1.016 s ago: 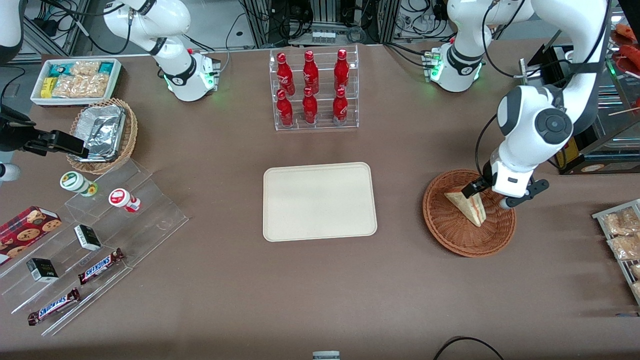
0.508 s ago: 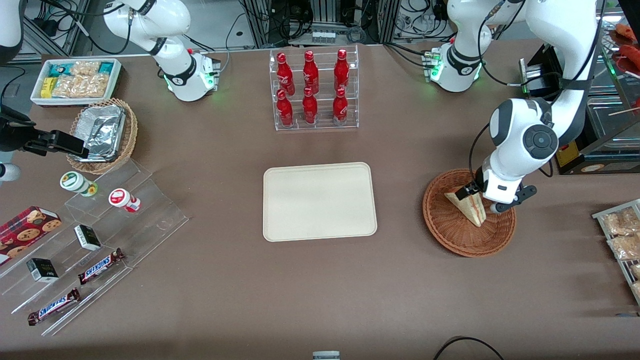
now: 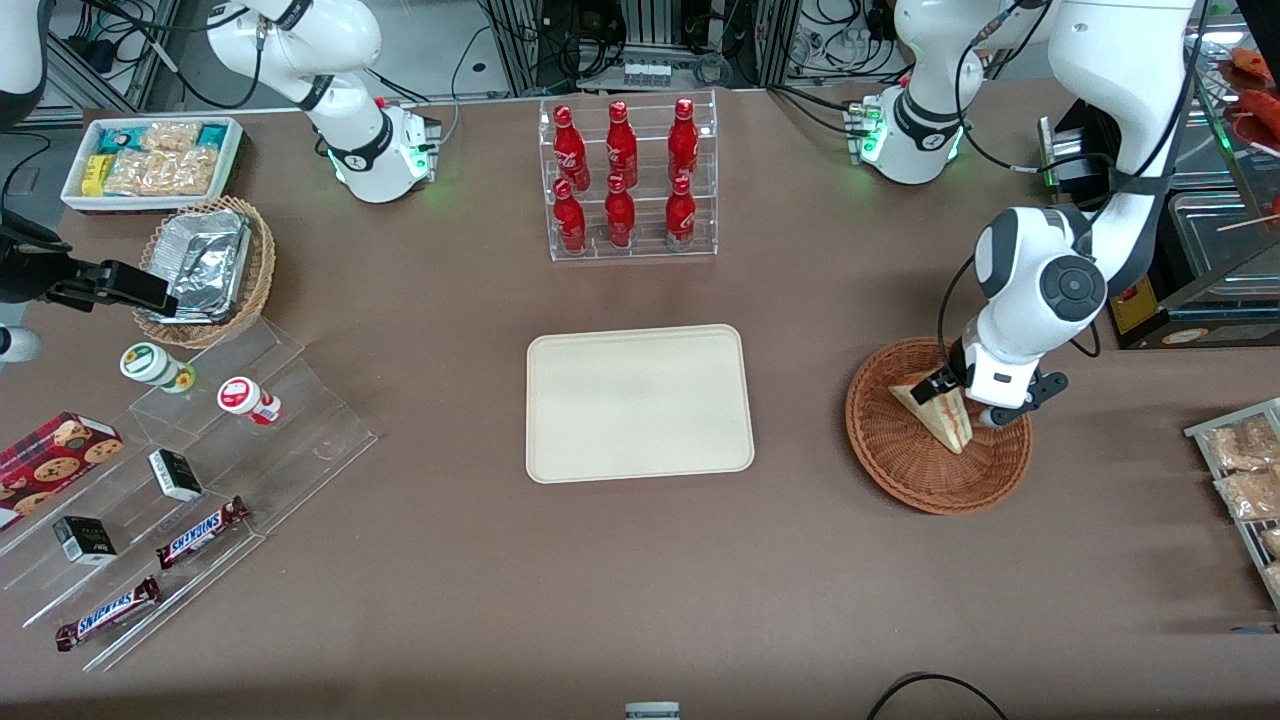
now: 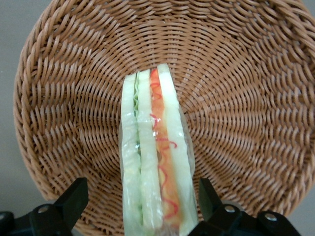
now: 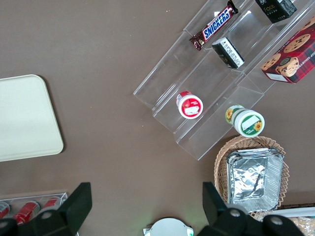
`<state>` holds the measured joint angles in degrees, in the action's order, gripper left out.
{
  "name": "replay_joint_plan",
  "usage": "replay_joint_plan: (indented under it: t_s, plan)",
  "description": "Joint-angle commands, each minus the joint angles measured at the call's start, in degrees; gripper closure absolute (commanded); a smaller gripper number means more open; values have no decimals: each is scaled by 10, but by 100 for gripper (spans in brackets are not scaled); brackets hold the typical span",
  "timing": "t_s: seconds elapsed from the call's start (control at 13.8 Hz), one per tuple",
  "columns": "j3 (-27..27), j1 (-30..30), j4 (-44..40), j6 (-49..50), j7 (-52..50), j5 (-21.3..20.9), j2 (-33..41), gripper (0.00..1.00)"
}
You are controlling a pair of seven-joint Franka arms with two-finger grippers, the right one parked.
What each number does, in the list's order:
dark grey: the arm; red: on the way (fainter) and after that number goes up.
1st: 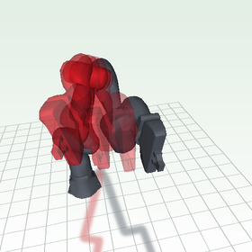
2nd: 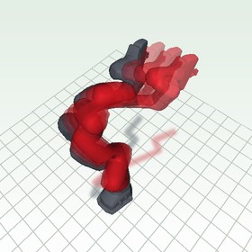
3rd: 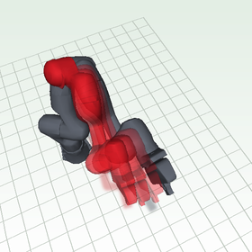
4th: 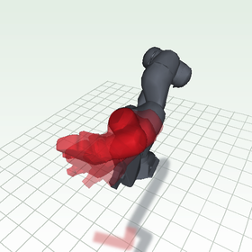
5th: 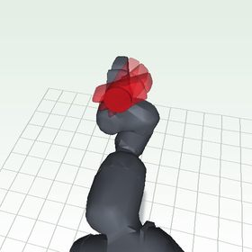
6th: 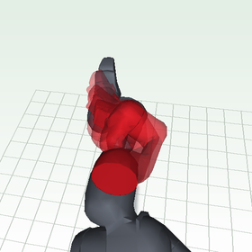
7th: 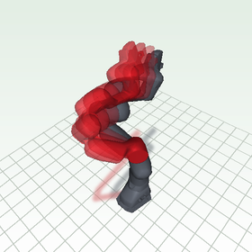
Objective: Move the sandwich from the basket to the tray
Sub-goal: 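Close the left gripper on the sandwich's upright edge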
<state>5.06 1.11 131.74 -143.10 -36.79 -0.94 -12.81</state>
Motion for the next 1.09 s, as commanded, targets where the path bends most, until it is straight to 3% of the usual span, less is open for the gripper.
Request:
replay_joint_plan:
  t_s: [0.0, 0.22, 0.51, 0.8, 1.02]
  plan:
    - [6, -2, -2, -33, -45, -8, -17, 16]
    - [17, -1, -3, -35, -59, -8, -23, 97]
    - [17, 10, -35, 18, -55, -11, -3, 100]
    - [17, 62, -183, 212, -55, -11, 5, 100]
    - [18, 111, -269, 258, -57, -9, -7, 100]
